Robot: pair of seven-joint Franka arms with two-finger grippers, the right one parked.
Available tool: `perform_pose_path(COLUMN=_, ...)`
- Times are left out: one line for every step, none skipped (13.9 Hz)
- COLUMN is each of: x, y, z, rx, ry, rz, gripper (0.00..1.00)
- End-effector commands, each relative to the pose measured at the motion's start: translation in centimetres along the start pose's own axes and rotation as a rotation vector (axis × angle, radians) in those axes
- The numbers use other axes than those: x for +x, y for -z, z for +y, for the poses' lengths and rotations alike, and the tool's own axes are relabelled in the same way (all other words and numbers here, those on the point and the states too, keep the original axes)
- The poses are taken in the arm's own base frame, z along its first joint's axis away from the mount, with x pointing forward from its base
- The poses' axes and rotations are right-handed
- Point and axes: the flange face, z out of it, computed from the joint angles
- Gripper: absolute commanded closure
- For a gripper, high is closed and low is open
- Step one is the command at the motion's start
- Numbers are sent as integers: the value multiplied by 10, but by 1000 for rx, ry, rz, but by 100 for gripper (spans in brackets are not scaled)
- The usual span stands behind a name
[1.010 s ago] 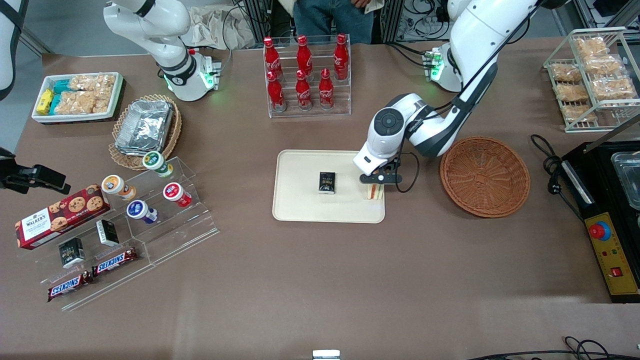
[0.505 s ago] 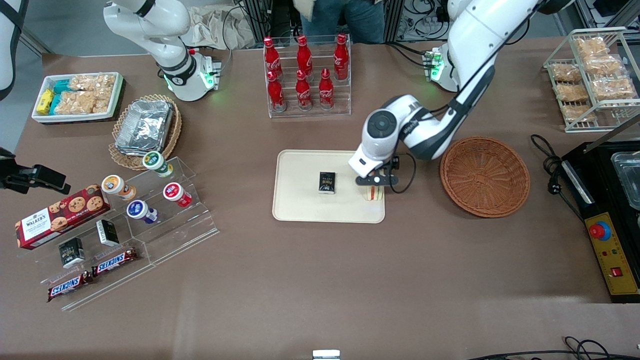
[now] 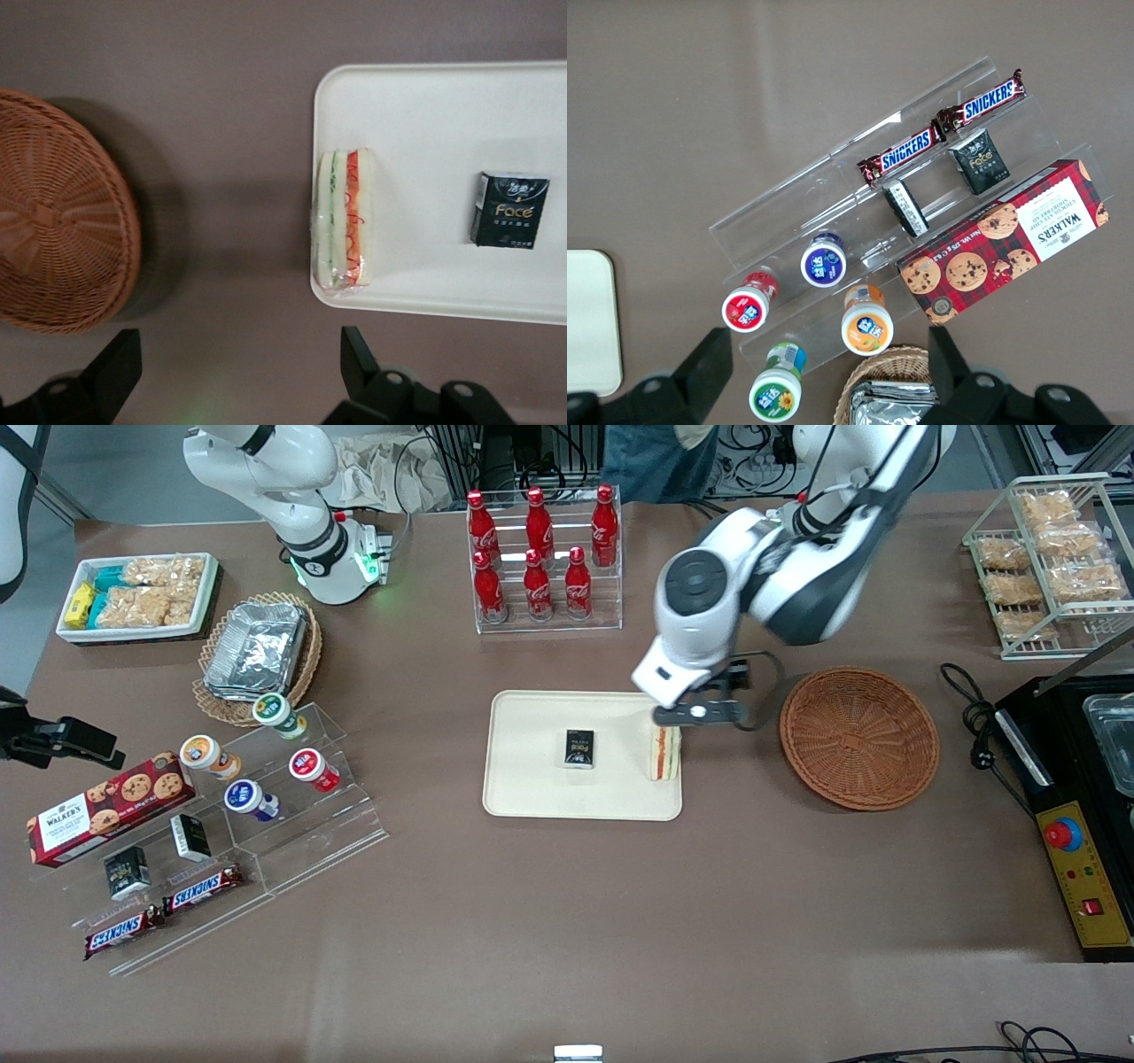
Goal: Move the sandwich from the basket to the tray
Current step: 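Open the left gripper and raise it away from the sandwich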
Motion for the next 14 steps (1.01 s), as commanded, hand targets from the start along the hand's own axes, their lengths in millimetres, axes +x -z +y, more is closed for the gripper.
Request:
perform_pose_path(x=24, y=52, z=-45, rx=-74, ry=21, rz=-14, gripper=0)
perform_pose_path(x=24, y=74, z=-72, rx=-95, ry=55, rz=7, gripper=0)
perform_pose_path(x=20, y=97, z=-103, rx=-133, ry=64, rz=21, gripper=0)
perform_pose_path(x=11, y=112, z=-122, rx=-141, ry=13, rz=22, gripper=0)
perform_pose_path(x=10, y=119, z=-154, rx=-137, ry=6, rz=11, gripper=0)
perform_pose_path(x=8, y=129, z=-182, rx=-142, ry=23, rz=26, gripper=0)
perform_pose_path(x=6, y=138, z=-203, rx=-156, ry=51, rz=45, gripper=0)
perform_pose_path(x=4, y=145, z=-227, rx=-173, ry=85, rz=61, gripper=0)
perform_pose_path(x=-1, y=150, z=-247, rx=-179, ry=104, rz=75, gripper=0)
perform_pose_path(x=-3, y=150, z=-265, rx=-190, ry=90, rz=81, gripper=0)
perform_pose_path(x=-3, y=151, z=-273, rx=-208, ry=79, rz=81, gripper=0)
perform_pose_path(x=-2, y=149, z=-274, rx=-206, ry=72, rz=77, gripper=0)
perform_pose_path(x=1, y=148, z=-276, rx=-194, ry=62, rz=79, gripper=0)
perform_pose_path(x=4, y=145, z=-277, rx=-193, ry=52, rz=75, gripper=0)
